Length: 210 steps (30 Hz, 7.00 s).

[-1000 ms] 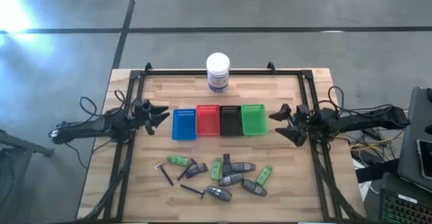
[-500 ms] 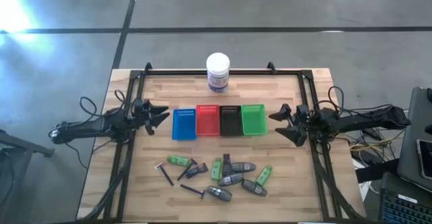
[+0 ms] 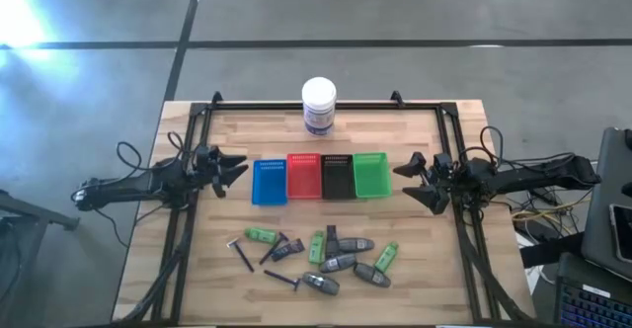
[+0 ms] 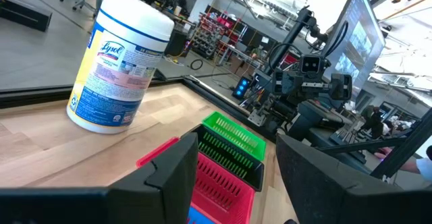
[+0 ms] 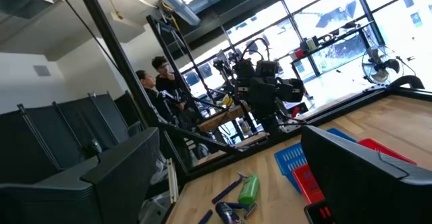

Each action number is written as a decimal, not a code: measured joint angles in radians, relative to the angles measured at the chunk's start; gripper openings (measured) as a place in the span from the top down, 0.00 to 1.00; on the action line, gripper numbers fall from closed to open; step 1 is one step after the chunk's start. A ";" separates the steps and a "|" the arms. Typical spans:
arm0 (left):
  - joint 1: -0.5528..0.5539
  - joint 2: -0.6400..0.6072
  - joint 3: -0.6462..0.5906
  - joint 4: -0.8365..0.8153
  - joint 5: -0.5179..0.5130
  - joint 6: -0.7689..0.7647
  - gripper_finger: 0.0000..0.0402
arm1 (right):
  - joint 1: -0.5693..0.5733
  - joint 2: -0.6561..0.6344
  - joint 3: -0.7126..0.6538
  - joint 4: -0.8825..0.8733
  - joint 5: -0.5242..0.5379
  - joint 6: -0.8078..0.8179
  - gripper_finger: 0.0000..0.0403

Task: Pick & Place Travel size toiletries

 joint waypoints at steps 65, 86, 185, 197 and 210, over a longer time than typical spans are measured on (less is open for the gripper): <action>0.000 0.000 0.000 0.000 0.000 0.000 0.49 | 0.000 0.000 0.000 0.000 0.000 0.000 0.11; 0.000 0.000 0.000 0.000 0.000 0.000 0.49 | 0.000 0.000 0.000 0.000 0.000 0.000 0.11; 0.000 0.000 0.000 0.000 0.000 0.000 0.49 | 0.000 0.000 0.000 0.000 0.000 0.000 0.11; 0.000 0.000 0.000 0.000 0.000 0.000 0.49 | 0.000 0.000 0.000 0.013 0.045 0.036 0.11; 0.000 0.000 0.000 0.000 0.000 0.000 0.49 | 0.000 0.000 0.000 0.089 0.097 0.607 0.11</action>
